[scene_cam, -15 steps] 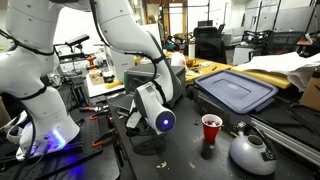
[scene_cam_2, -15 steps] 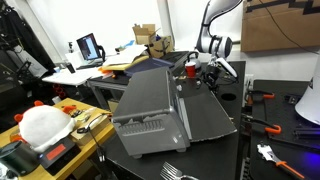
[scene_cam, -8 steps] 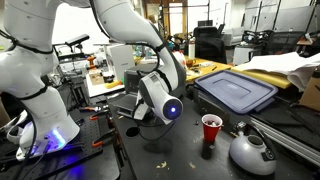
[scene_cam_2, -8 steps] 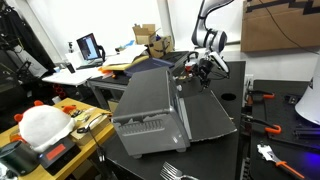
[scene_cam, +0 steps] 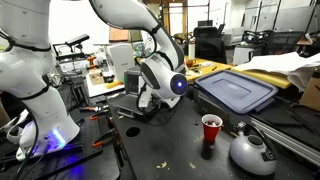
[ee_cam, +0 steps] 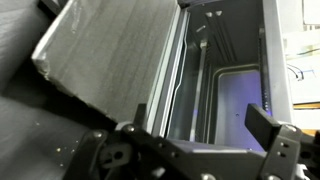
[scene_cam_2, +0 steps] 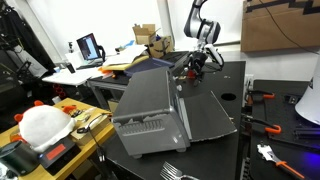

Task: Close the microwave door

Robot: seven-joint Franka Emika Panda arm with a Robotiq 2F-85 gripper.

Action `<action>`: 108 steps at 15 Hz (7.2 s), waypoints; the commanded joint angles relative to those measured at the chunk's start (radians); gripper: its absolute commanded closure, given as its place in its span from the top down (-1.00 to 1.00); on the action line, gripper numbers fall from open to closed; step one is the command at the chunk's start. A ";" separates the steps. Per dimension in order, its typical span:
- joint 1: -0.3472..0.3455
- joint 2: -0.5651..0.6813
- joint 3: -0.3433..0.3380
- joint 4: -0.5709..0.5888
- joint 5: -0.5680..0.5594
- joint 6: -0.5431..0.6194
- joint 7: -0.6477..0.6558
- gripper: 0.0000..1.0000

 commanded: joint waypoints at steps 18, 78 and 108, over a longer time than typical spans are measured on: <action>0.005 0.062 0.009 0.016 -0.291 0.051 -0.124 1.00; 0.103 -0.096 0.082 0.042 -0.332 -0.084 0.359 1.00; 0.182 -0.119 0.129 0.125 -0.226 -0.091 0.530 1.00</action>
